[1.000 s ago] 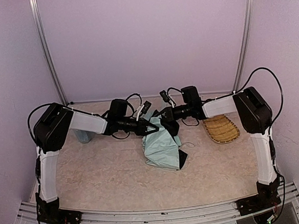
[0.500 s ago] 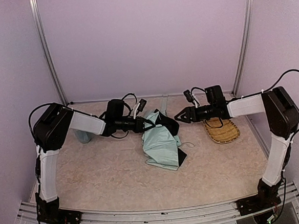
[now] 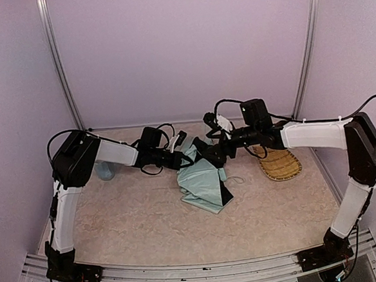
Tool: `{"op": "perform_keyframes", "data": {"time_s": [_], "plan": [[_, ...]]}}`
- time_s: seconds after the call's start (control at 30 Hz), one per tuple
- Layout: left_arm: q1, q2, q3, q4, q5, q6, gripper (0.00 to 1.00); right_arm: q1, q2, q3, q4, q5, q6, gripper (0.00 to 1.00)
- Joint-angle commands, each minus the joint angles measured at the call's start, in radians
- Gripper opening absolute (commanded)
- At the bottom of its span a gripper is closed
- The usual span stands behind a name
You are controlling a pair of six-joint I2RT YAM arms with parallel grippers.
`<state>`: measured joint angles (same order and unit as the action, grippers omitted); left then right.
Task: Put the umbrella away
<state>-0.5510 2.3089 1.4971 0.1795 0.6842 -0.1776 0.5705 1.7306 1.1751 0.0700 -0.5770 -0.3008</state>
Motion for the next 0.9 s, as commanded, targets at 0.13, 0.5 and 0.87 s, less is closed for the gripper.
{"op": "perform_keyframes", "data": {"time_s": [0.13,0.5,0.87], "plan": [[0.006,0.044,0.047,-0.092,0.025,0.062,0.0,0.107,0.269,0.233,-0.352,0.192,-0.532,0.89],[0.021,0.073,0.109,-0.128,0.022,0.058,0.0,0.16,0.47,0.329,-0.585,0.38,-0.608,0.9],[0.047,0.077,0.188,-0.185,-0.005,0.033,0.42,0.153,0.634,0.469,-0.771,0.438,-0.575,0.79]]}}
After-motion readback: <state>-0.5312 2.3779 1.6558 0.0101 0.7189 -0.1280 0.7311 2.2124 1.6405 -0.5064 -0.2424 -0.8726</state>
